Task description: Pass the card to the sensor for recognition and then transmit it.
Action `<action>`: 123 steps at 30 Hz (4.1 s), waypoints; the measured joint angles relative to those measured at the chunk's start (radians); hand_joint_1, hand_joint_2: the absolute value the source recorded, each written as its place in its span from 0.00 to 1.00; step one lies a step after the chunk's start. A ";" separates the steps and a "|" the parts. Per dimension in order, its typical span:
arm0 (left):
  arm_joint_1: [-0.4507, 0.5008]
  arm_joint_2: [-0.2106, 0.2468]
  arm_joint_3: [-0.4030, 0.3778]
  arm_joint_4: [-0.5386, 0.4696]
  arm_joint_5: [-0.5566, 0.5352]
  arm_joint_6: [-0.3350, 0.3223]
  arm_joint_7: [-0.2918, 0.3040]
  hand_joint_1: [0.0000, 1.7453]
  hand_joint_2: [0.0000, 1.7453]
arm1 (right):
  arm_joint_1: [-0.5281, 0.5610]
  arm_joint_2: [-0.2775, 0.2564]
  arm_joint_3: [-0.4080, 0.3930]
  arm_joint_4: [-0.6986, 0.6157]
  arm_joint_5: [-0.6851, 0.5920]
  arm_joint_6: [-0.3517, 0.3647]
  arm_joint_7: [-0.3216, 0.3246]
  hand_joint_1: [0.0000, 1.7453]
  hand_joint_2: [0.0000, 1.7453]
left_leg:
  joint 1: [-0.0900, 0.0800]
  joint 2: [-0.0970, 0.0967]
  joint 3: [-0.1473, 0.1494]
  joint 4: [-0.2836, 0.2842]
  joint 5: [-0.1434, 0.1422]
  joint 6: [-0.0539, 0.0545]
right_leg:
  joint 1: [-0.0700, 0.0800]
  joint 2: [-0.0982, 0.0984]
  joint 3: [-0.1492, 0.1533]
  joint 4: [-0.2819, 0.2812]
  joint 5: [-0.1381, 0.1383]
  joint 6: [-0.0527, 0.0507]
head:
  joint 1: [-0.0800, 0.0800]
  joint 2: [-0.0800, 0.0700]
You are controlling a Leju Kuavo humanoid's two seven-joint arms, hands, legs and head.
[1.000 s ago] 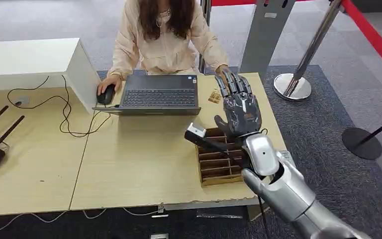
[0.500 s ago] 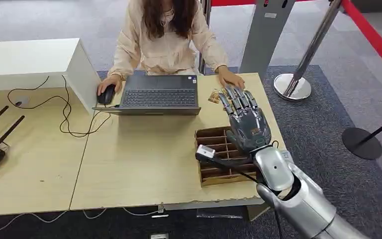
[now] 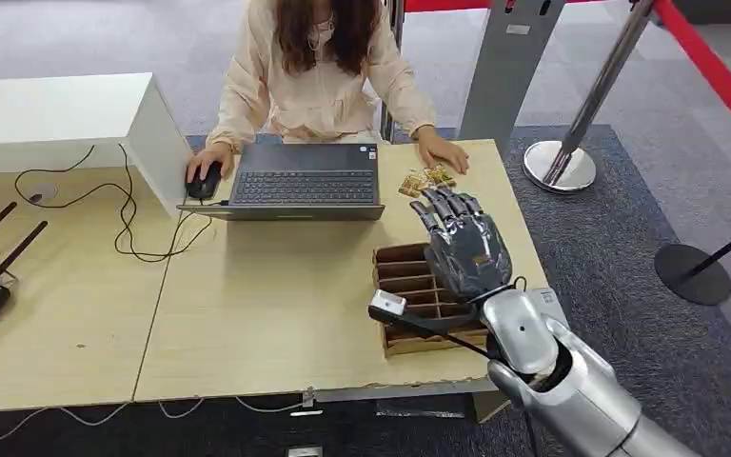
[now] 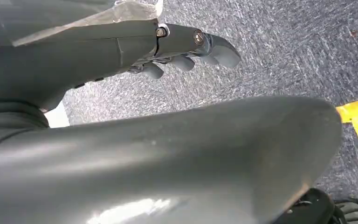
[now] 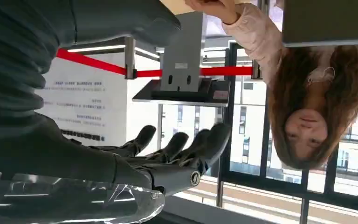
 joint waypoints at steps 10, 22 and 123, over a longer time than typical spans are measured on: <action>-0.003 0.000 0.000 0.000 0.002 0.000 0.000 0.00 0.00 | 0.000 0.012 0.010 0.019 -0.008 -0.006 0.000 0.12 1.00 | 0.000 0.000 0.000 0.000 0.000 0.000 | 0.000 0.000 0.000 0.000 0.000 0.000 | 0.000 0.000; -0.011 0.000 0.000 0.000 -0.006 -0.003 0.006 0.00 0.00 | -0.001 0.040 0.026 0.068 -0.012 -0.007 -0.004 0.17 1.00 | 0.000 0.000 0.000 0.000 0.000 0.000 | 0.000 0.000 0.000 0.000 0.000 0.000 | 0.000 0.000; 0.005 0.012 0.021 0.000 0.006 -0.006 -0.018 0.00 0.00 | 0.043 0.039 -0.027 0.333 -0.077 -0.116 0.023 0.52 1.00 | 0.000 0.000 0.002 0.000 0.000 0.000 | 0.000 0.000 0.001 0.000 0.001 0.000 | 0.000 0.000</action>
